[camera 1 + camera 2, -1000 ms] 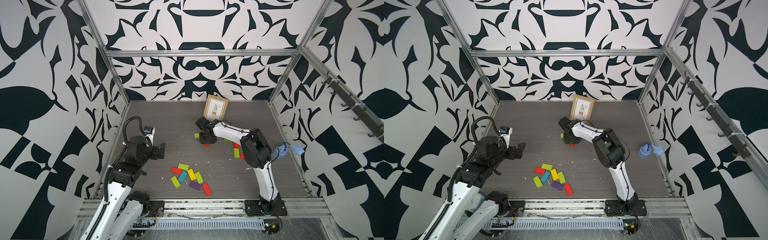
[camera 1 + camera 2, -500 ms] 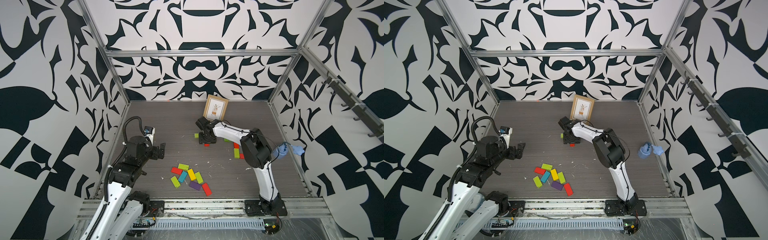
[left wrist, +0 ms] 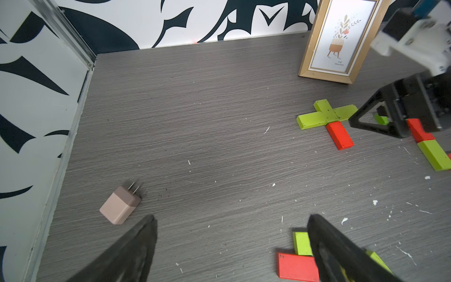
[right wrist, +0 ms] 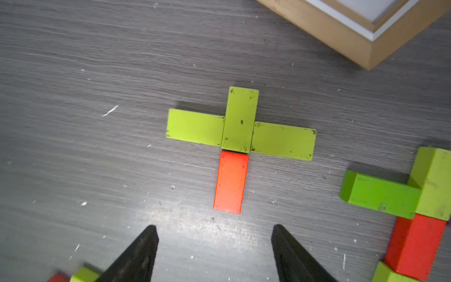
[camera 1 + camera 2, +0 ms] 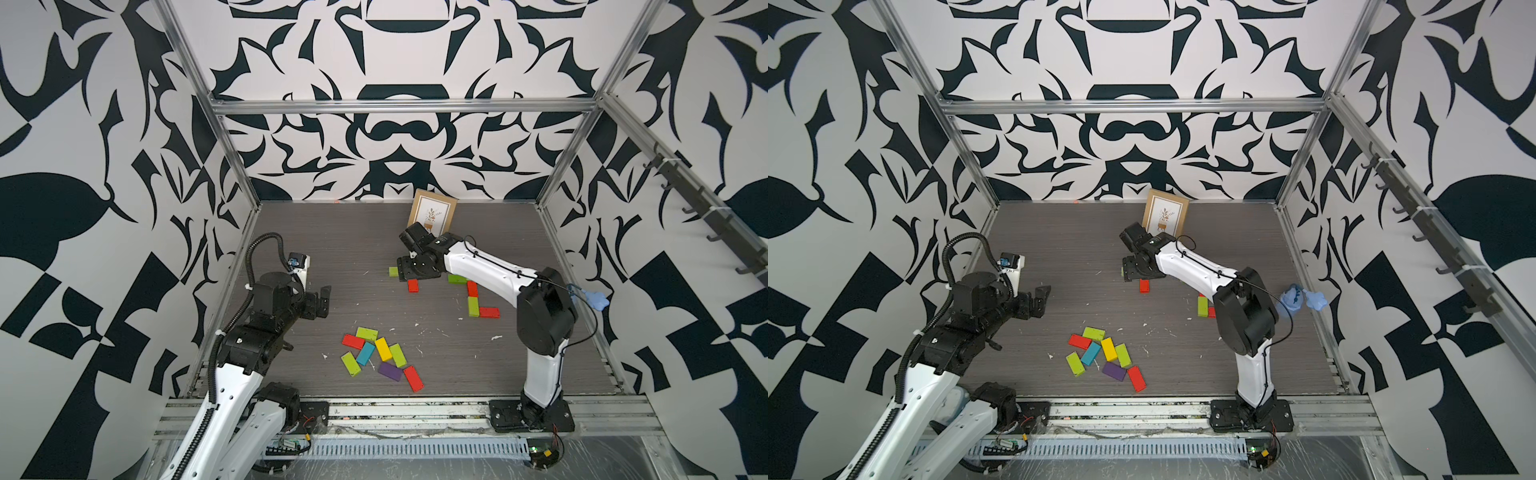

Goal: Assemble the letter t with building blocks
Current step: Assemble the building block at the center of the board, then pick up the building block from the center of the board.

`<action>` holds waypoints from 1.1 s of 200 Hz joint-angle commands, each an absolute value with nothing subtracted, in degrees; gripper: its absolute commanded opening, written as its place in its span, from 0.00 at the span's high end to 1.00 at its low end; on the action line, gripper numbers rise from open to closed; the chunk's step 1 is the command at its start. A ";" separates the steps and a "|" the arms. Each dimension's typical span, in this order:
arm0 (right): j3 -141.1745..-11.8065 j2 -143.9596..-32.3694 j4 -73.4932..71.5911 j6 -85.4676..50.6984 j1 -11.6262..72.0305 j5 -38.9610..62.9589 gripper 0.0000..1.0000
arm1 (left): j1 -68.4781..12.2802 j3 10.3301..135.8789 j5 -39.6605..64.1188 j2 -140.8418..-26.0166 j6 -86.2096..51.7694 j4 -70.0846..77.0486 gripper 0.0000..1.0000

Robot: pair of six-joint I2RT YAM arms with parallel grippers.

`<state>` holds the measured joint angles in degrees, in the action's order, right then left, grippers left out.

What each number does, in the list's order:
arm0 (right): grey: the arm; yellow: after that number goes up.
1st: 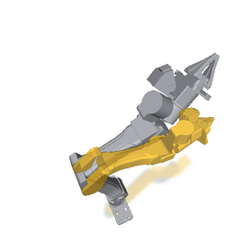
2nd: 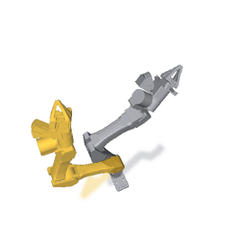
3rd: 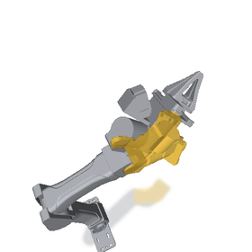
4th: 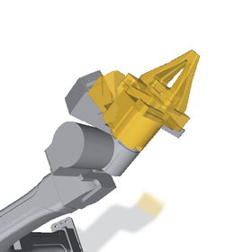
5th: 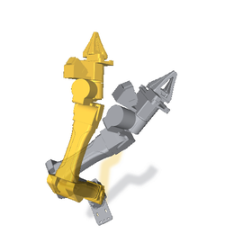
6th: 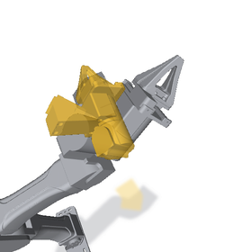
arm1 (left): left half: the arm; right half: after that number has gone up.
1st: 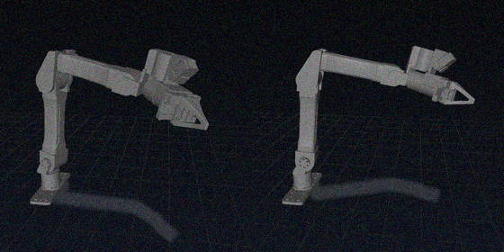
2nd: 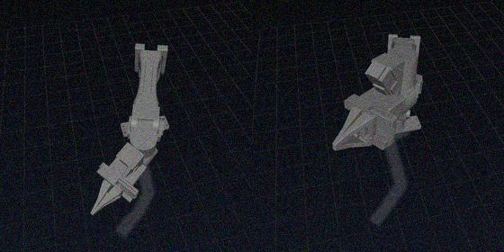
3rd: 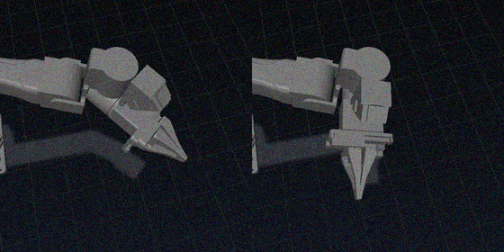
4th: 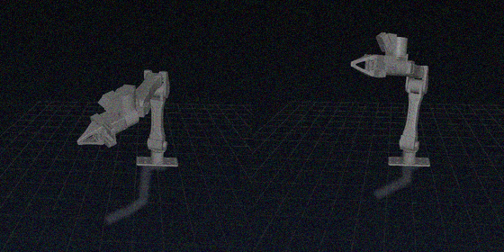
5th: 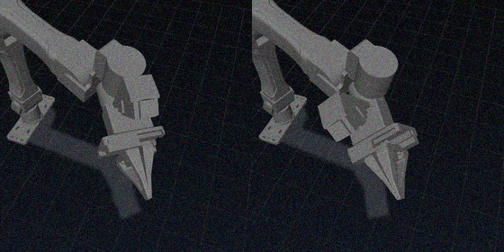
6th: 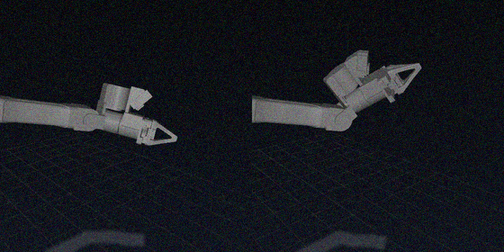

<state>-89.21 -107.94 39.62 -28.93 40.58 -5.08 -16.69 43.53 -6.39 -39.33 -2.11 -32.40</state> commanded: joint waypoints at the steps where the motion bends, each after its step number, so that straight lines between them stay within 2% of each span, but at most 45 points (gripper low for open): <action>1: -86.35 -103.65 40.62 -24.72 42.45 -3.83 0.23 | -16.68 42.99 -6.37 -39.03 -2.91 -33.43 0.00; 34: -82.17 -98.50 40.56 -23.20 45.55 -6.57 0.22 | -16.70 43.08 -6.16 -39.01 -3.26 -33.65 0.00; 121: -69.12 -88.77 38.38 -23.64 52.23 -3.60 0.22 | -16.69 43.32 -2.22 -39.69 -6.81 -31.96 0.00; 220: -64.34 -90.00 35.31 -29.58 56.82 -1.03 0.27 | -16.70 41.75 -1.85 -39.29 -8.26 -31.41 0.00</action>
<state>-64.62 -89.65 37.39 -27.16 55.99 -2.37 -16.69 42.50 -2.52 -39.72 -7.38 -32.03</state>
